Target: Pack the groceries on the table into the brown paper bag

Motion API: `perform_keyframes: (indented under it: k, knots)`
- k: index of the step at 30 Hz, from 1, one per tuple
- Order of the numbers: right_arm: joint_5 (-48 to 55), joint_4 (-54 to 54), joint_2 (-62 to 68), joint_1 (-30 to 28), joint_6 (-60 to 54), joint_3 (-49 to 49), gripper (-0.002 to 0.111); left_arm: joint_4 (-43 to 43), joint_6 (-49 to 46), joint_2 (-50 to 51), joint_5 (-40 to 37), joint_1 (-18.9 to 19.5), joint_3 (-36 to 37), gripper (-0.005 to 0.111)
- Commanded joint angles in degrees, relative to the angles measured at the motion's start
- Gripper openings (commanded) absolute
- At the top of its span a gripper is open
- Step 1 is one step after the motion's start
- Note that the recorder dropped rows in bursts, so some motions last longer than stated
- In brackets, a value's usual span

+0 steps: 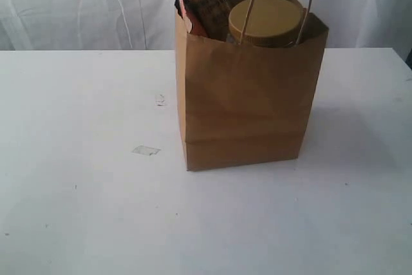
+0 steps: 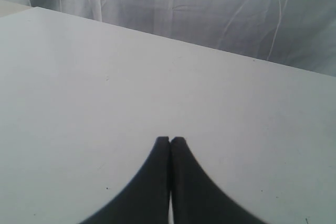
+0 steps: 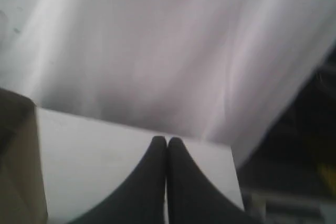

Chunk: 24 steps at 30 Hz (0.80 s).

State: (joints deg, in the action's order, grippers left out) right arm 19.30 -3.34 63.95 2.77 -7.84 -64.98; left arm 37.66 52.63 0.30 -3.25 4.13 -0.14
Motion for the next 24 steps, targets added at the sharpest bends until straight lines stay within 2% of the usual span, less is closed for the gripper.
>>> perform_keyframes:
  k: [1,6,9,15,18,24]
  knots:
    - [5.9,-3.1,-2.0,-8.3,13.1,9.6,0.000,0.5,-0.1,-0.3,0.2,-0.4,0.1,0.000]
    - [-15.2,-2.5,-16.6,-8.4,18.4,27.2,0.000,0.5,-0.1,-0.3,0.2,-0.4,0.1,0.000]
    - [-20.0,-2.5,-26.8,-8.4,18.4,34.5,0.000,0.5,-0.1,-0.3,0.2,-0.4,0.1,0.000]
    - [-14.5,-2.5,-42.2,-8.4,20.4,42.5,0.000,0.5,-0.1,-0.3,0.2,-0.4,0.1,0.000]
    - [-10.5,-2.5,-46.1,-8.4,25.5,43.6,0.000,0.5,-0.1,-0.3,0.2,-0.4,0.1,0.000]
    - [-8.2,-2.5,-50.5,-8.4,25.7,43.6,0.000,0.5,-0.1,-0.3,0.2,-0.4,0.1,0.000]
